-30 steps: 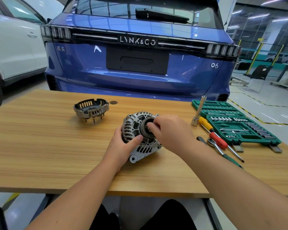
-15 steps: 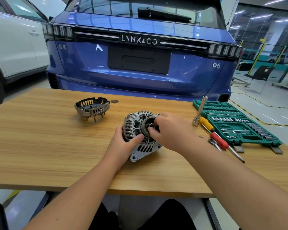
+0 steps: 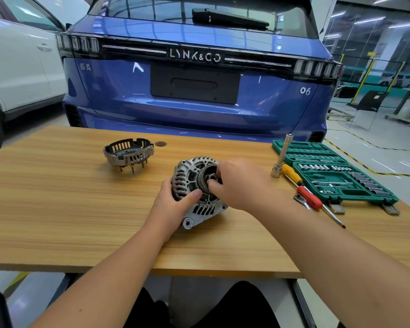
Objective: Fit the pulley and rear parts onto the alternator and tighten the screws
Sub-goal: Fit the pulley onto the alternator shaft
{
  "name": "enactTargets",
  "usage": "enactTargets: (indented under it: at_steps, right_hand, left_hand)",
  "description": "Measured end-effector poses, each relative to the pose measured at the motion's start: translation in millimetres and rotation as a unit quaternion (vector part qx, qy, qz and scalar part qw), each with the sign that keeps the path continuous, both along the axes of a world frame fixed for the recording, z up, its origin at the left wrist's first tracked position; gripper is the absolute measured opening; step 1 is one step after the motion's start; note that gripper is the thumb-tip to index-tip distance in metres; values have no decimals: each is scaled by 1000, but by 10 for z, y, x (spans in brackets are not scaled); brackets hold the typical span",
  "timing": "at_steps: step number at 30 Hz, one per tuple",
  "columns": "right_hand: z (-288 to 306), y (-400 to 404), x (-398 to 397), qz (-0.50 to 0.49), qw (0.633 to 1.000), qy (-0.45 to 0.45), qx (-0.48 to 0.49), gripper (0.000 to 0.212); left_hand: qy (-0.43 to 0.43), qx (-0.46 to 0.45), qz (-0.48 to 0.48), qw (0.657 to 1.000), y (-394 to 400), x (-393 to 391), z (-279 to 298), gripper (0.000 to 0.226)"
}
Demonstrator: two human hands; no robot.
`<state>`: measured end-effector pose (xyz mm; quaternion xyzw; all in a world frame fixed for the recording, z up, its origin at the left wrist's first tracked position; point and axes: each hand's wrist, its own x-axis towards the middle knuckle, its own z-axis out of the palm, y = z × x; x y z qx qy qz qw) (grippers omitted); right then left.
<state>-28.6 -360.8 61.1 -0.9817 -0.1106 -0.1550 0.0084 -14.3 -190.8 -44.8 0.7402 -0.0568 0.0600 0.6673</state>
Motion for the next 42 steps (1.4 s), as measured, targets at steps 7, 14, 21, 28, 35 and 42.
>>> enactTargets:
  at_steps: [7, 14, 21, 28, 35, 42]
  right_hand:
    - [-11, 33, -31, -6, 1000, 23, 20, 33]
    - [183, -33, 61, 79, 988, 37, -130, 29]
    - [328, -66, 68, 163, 965, 40, -202, 23]
    - [387, -41, 59, 142, 967, 47, -204, 25]
    - [157, 82, 15, 2, 997, 70, -22, 37]
    - [107, 111, 51, -47, 988, 95, 115, 25]
  left_hand:
    - [3, -2, 3, 1000, 0, 19, -16, 57]
    - [3, 3, 4, 1000, 5, 20, -22, 59]
    - [-1, 6, 0, 1000, 4, 17, -20, 64]
    - [6, 20, 1, 1000, 4, 3, -4, 71]
    - [4, 6, 0, 1000, -1, 12, -10, 53]
    - [7, 6, 3, 1000, 13, 45, -35, 52]
